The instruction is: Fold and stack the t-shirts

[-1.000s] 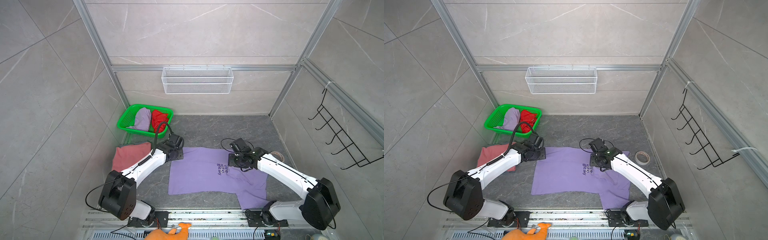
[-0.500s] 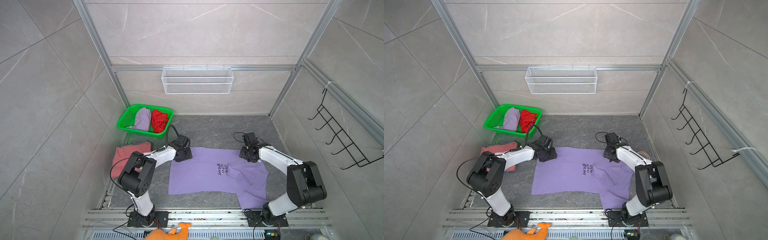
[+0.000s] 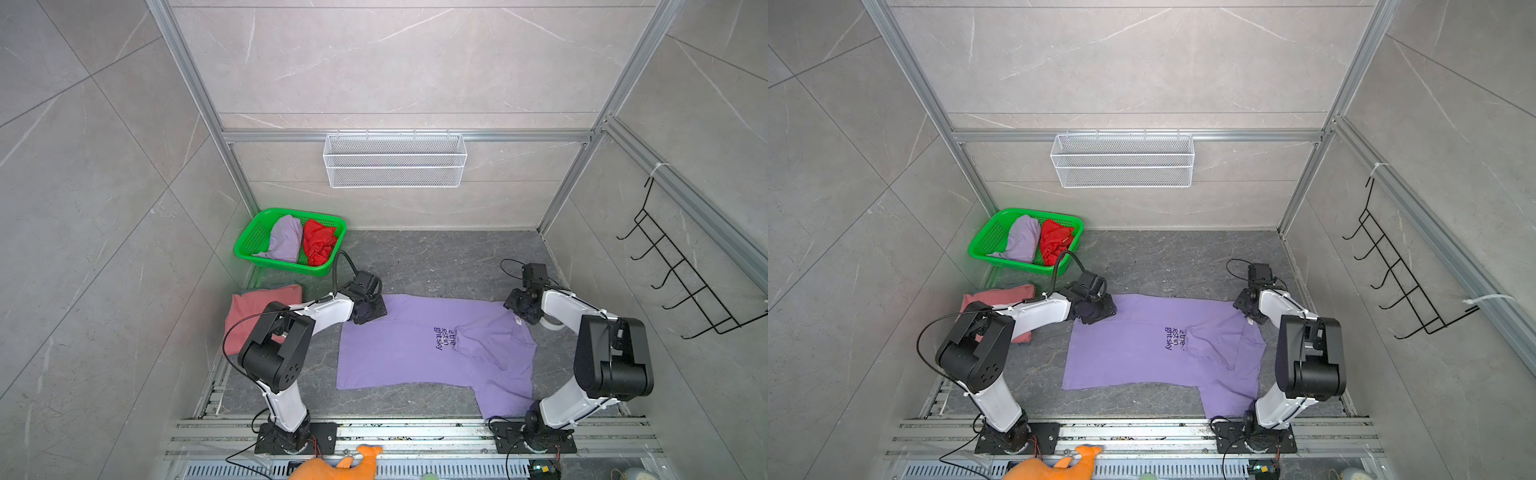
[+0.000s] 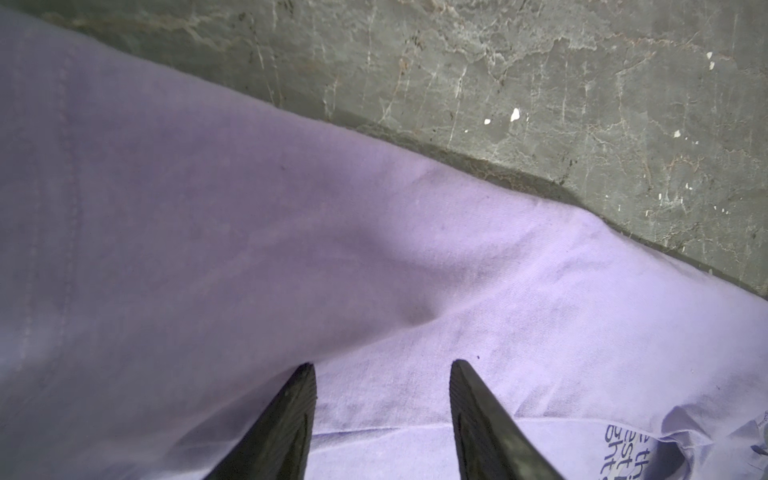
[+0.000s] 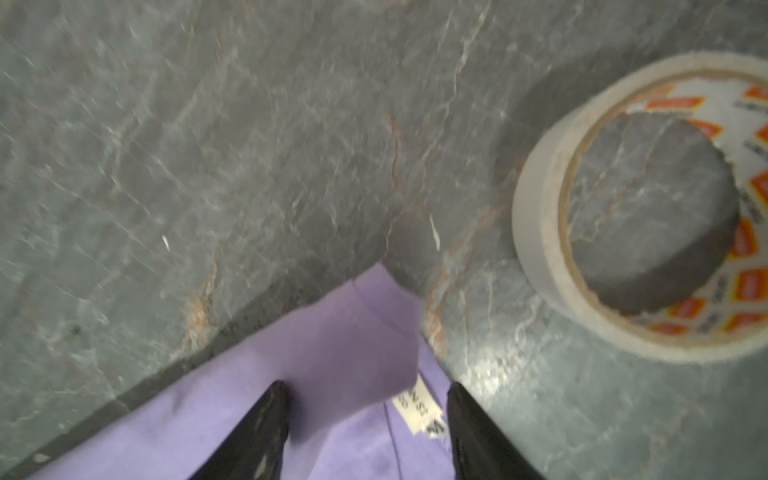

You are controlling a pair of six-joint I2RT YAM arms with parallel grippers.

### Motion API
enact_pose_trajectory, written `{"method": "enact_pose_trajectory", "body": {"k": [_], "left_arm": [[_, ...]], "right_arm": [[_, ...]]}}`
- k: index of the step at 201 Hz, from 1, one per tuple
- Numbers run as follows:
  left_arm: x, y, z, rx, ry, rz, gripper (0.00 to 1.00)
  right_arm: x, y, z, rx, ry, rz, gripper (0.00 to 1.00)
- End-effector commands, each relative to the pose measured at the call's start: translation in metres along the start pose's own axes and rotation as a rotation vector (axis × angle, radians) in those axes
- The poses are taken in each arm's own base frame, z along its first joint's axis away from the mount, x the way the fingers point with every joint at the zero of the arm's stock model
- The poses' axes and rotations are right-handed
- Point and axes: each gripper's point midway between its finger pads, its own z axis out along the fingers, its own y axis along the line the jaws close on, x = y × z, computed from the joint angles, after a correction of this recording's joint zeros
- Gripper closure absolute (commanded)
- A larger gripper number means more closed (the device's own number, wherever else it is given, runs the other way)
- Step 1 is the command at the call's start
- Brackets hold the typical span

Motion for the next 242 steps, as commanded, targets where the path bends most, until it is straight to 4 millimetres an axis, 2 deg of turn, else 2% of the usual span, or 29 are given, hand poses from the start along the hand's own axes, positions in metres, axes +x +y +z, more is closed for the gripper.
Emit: {"method": "enact_pose_trajectory", "body": {"k": [1,46,54,68,84,132,143,172,191,208,229,242], "left_arm": [[-0.001,-0.004,0.002,0.011,-0.002,-0.007,0.45],[-0.002,-0.003,0.005,-0.002,0.001,-0.009,0.45],[-0.002,-0.003,0.006,-0.005,0.003,-0.008,0.45],[-0.001,-0.002,0.007,-0.010,0.005,-0.008,0.45],[-0.002,0.000,0.009,-0.021,0.002,-0.010,0.45],[-0.011,0.005,0.000,-0.076,-0.026,0.014,0.45],[-0.010,0.004,-0.001,-0.071,-0.020,0.019,0.45],[-0.006,0.000,0.000,-0.037,-0.009,0.003,0.45],[-0.007,0.001,0.001,-0.044,-0.012,-0.006,0.45],[-0.008,0.002,0.000,-0.048,-0.021,-0.010,0.45],[-0.008,0.004,-0.002,-0.056,-0.025,-0.013,0.45],[-0.008,0.005,-0.002,-0.066,-0.024,-0.017,0.45]], "right_arm": [[-0.007,0.013,0.007,-0.122,0.024,0.009,0.40],[-0.005,0.025,0.011,-0.207,0.043,0.004,0.51],[-0.006,0.029,0.008,-0.234,0.036,0.000,0.59],[-0.009,0.032,0.005,-0.248,0.023,-0.001,0.80],[-0.018,0.033,0.005,-0.239,0.001,-0.007,0.91],[-0.049,0.033,0.024,-0.140,-0.007,-0.058,0.96],[-0.054,0.033,0.030,-0.122,-0.002,-0.063,0.95],[-0.057,0.038,0.048,-0.105,0.062,-0.067,0.83],[-0.058,0.039,0.051,-0.099,0.079,-0.056,0.56],[-0.064,0.040,0.038,-0.107,0.042,-0.049,0.48],[-0.071,0.040,0.007,-0.126,-0.018,-0.041,0.45],[-0.069,0.041,-0.014,-0.148,-0.041,-0.033,0.44]]}}
